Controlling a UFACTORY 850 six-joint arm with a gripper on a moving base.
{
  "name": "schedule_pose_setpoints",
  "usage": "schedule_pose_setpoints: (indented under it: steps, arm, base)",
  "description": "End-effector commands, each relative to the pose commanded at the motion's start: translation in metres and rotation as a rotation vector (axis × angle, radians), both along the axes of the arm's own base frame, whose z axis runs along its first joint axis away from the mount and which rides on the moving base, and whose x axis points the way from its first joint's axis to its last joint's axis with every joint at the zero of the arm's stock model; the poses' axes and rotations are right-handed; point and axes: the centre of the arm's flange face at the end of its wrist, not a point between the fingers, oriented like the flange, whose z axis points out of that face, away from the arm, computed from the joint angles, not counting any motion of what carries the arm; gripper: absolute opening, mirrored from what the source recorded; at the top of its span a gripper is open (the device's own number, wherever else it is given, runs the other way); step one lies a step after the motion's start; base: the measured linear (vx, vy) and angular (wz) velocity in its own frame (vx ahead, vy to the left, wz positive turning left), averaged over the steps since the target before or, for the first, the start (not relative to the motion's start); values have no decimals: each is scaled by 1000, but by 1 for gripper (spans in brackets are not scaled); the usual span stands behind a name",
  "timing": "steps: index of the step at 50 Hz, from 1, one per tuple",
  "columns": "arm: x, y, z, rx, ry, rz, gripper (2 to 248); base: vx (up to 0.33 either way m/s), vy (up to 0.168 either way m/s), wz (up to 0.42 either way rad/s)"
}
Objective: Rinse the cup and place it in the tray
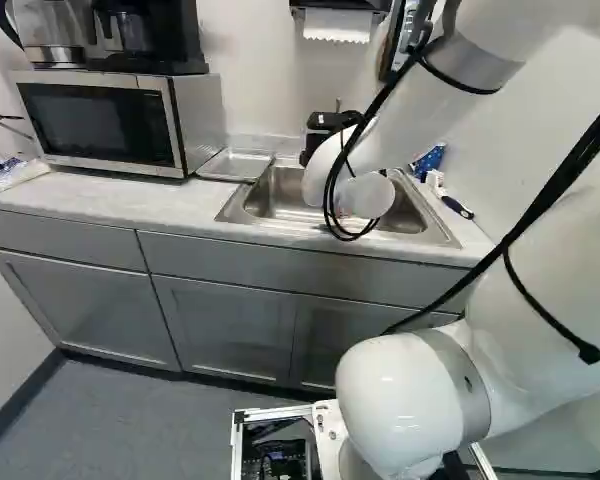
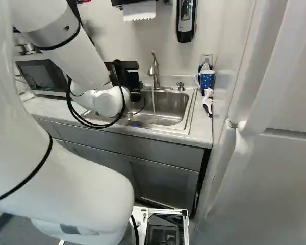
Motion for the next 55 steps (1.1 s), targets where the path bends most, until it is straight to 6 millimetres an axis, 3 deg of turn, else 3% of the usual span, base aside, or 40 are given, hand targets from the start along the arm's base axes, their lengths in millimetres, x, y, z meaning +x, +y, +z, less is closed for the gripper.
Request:
schedule_pose_setpoints:
  steps: [17, 55]
  arm:
    - [1, 12, 16, 3, -28, 30, 122]
    - [11, 60, 50, 6, -33, 145, 122]
  base:
    - [0, 0, 0]
    - [0, 0, 0]
